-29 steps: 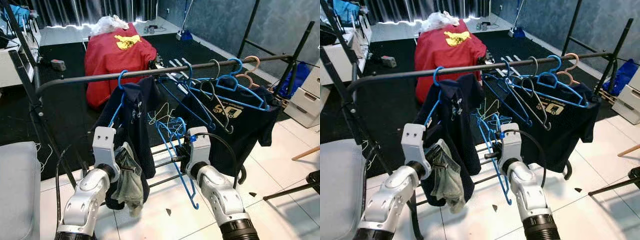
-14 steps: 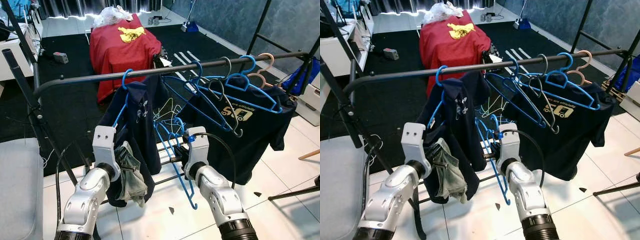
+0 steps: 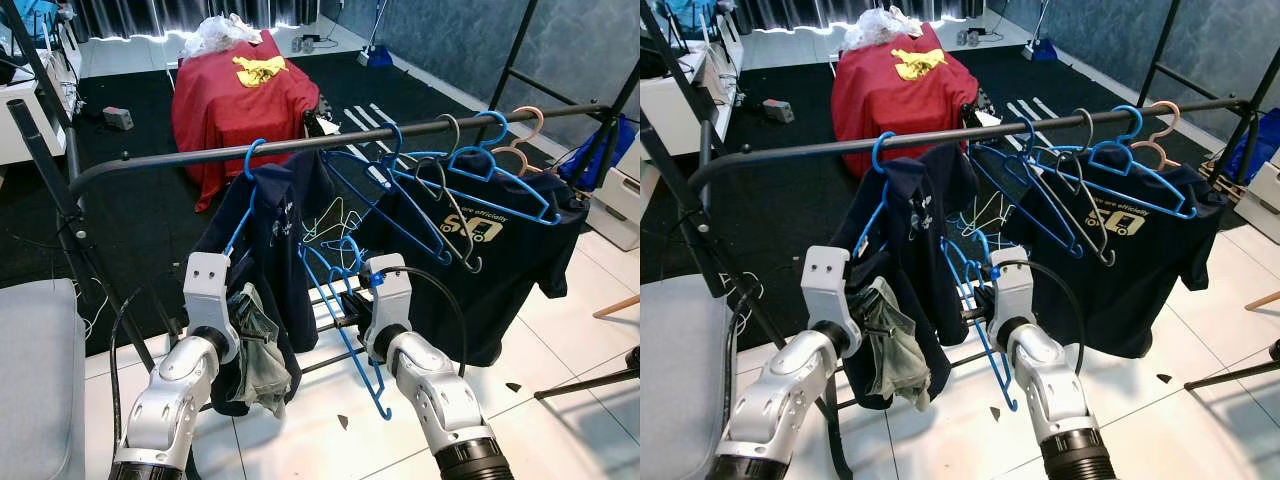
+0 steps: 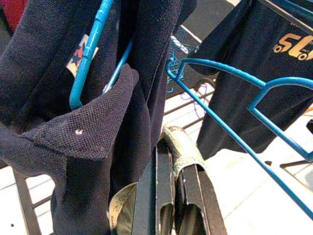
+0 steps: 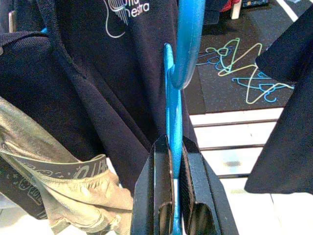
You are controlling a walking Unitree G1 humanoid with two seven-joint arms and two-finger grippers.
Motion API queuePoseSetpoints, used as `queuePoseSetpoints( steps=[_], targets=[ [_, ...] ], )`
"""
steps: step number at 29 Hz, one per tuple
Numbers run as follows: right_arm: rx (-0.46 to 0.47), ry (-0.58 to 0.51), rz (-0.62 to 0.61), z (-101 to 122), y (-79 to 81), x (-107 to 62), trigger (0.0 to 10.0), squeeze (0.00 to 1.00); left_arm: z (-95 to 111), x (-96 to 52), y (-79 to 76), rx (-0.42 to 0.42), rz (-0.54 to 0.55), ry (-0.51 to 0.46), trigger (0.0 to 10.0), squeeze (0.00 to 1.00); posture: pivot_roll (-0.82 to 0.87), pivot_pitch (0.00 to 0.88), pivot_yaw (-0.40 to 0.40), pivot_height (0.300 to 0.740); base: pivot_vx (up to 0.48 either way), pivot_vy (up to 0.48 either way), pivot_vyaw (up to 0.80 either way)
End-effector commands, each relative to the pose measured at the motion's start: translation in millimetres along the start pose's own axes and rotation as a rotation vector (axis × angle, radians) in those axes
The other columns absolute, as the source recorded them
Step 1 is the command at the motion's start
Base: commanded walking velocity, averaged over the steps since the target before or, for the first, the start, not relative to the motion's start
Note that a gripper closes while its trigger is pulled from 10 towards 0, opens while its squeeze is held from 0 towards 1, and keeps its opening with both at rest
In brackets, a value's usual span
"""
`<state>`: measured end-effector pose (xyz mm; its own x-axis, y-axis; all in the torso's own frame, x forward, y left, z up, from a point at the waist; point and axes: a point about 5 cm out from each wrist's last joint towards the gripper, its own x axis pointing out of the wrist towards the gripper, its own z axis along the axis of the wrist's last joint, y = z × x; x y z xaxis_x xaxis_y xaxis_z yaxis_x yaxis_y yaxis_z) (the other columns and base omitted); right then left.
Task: Hang hanger
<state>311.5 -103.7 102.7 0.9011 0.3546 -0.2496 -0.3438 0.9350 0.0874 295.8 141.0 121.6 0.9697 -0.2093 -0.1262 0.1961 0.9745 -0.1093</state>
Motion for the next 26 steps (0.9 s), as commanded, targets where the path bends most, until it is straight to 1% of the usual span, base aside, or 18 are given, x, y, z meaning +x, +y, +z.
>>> queuePoseSetpoints(
  steps=[1, 9, 10, 11, 12, 13, 14, 16, 18, 19, 20, 22, 23, 24, 25, 26],
  targets=[
    [0.009, -0.008, 0.005, 0, 0.8, -1.0, 10.0, 0.00, -3, -0.5, 2.2, 0.000, 0.010, 0.008, 10.0, 0.00, 0.05, 0.044, -0.023, 0.740, 0.000, 0.000, 0.00],
    [0.005, 0.009, 0.013, -2, 1.0, -1.4, 10.0, 0.00, -3, -0.5, 1.5, 0.001, 0.007, 0.009, 10.0, 0.00, 0.04, 0.046, -0.028, 0.740, 0.000, 0.000, 0.00],
    [-0.021, 0.126, 0.009, -19, -2.1, -1.8, 10.0, 0.00, -15, -0.8, 3.0, 0.034, -0.002, 0.076, 10.0, 0.00, 0.05, 0.049, -0.031, 0.740, 0.000, 0.000, 0.00],
    [-0.021, 0.126, 0.009, -19, -2.1, -1.8, 10.0, 0.00, -15, -0.8, 3.0, 0.034, -0.002, 0.076, 10.0, 0.00, 0.05, 0.049, -0.031, 0.740, 0.000, 0.000, 0.00],
    [-0.034, 0.178, 0.009, -26, -3.2, -2.4, 10.0, 0.00, -20, -1.2, 3.8, 0.054, -0.008, 0.102, 10.0, 0.00, 0.05, 0.049, -0.031, 0.740, 0.000, 0.000, 0.00],
    [-0.034, 0.178, 0.009, -26, -3.2, -2.4, 10.0, 0.00, -20, -1.2, 3.8, 0.054, -0.008, 0.102, 10.0, 0.00, 0.05, 0.049, -0.031, 0.740, 0.000, 0.000, 0.00],
    [-0.037, 0.235, 0.016, -36, -4.1, -3.7, 10.0, 0.00, -29, -3.0, 4.2, 0.054, -0.017, 0.147, 10.0, 0.00, 0.04, 0.047, -0.031, 0.740, 0.000, 0.000, 0.00],
    [-0.037, 0.235, 0.016, -36, -4.1, -3.7, 10.0, 0.00, -29, -3.0, 4.2, 0.054, -0.017, 0.147, 10.0, 0.00, 0.04, 0.047, -0.031, 0.740, 0.000, 0.000, 0.00],
    [-0.060, 0.339, 0.006, -62, -10.4, -7.3, 10.0, 0.00, -54, -10.3, 4.1, 0.074, -0.048, 0.256, 10.0, 0.00, 0.04, 0.053, -0.030, 0.740, 0.000, 0.000, 0.00],
    [-0.063, 0.369, 0.003, -71, -13.1, -9.6, 10.0, 0.00, -64, -14.5, 3.8, 0.073, -0.058, 0.295, 10.0, 0.00, 0.04, 0.055, -0.030, 0.740, 0.000, 0.000, 0.00],
    [-0.063, 0.369, 0.003, -71, -13.1, -9.6, 10.0, 0.00, -64, -14.5, 3.8, 0.073, -0.058, 0.295, 10.0, 0.00, 0.04, 0.055, -0.030, 0.740, 0.000, 0.000, 0.00],
    [-0.044, 0.364, 0.021, -81, -12.6, -9.3, 10.0, 0.00, -81, -20.8, 7.0, 0.089, -0.052, 0.362, 10.0, 0.00, 0.04, 0.054, -0.032, 0.740, 0.000, 0.000, 0.00],
    [-0.044, 0.364, 0.021, -81, -12.6, -9.3, 10.0, 0.00, -81, -20.8, 7.0, 0.089, -0.052, 0.362, 10.0, 0.00, 0.04, 0.054, -0.032, 0.740, 0.000, 0.000, 0.00],
    [-0.031, 0.353, 0.032, -84, -11.0, -8.4, 10.0, 0.00, -87, -22.6, 9.0, 0.094, -0.042, 0.385, 10.0, 0.00, 0.04, 0.054, -0.032, 0.740, 0.000, 0.000, 0.00],
    [-0.031, 0.353, 0.032, -84, -11.0, -8.4, 10.0, 0.00, -87, -22.6, 9.0, 0.094, -0.042, 0.385, 10.0, 0.00, 0.04, 0.054, -0.032, 0.740, 0.000, 0.000, 0.00],
    [-0.036, 0.348, 0.034, -87, -10.8, -7.1, 10.0, 0.00, -96, -22.1, 15.4, 0.085, 0.011, 0.404, 10.0, 0.00, 0.04, 0.049, -0.039, 0.740, 0.000, 0.000, 0.00]
  ],
)
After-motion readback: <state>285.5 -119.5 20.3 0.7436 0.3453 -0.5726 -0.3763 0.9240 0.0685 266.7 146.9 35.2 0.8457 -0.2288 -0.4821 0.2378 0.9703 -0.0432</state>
